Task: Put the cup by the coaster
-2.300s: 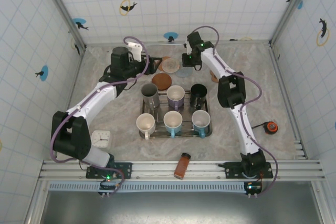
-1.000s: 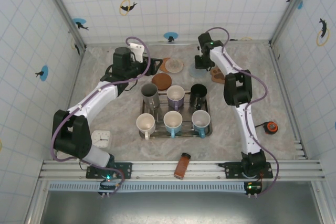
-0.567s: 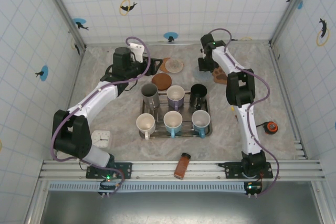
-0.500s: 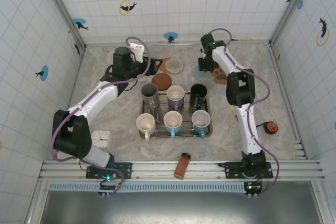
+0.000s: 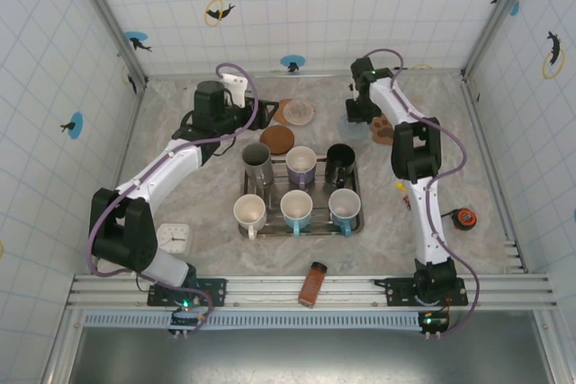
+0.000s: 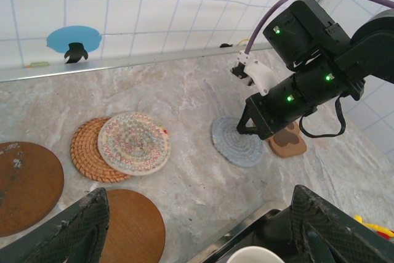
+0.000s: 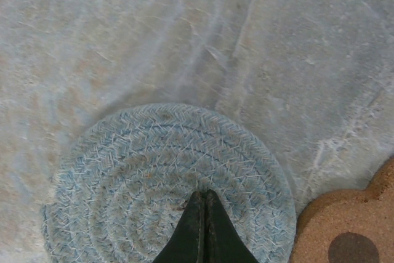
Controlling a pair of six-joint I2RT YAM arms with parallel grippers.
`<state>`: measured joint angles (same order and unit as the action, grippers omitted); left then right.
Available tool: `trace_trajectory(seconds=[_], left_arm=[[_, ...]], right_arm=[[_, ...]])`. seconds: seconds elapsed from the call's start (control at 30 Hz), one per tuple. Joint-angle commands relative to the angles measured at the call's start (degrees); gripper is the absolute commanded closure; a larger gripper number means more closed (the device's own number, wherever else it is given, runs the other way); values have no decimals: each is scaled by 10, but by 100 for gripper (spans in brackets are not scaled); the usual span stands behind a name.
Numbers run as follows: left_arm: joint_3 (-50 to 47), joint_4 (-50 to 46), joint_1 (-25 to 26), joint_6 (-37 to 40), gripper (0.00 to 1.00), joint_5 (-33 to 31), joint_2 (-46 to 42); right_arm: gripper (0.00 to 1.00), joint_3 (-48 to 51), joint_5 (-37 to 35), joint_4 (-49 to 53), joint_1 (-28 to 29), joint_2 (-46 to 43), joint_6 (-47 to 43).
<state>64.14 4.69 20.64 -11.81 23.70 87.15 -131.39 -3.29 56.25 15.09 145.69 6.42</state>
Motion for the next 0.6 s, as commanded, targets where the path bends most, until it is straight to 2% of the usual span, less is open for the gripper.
trace_trajectory(seconds=[0.0, 0.1, 0.27, 0.57], left_arm=[[19, -5, 6, 14, 23, 0, 6], [18, -5, 6, 14, 23, 0, 7], [22, -9, 7, 14, 23, -2, 7], [22, -11, 9, 14, 23, -7, 12]], right_arm=[[100, -1, -13, 51, -5, -6, -12], [100, -20, -10, 57, -5, -4, -12], [100, -107, 17, 78, -5, 10, -11], [93, -123, 78, -2, 11, -33, 36]])
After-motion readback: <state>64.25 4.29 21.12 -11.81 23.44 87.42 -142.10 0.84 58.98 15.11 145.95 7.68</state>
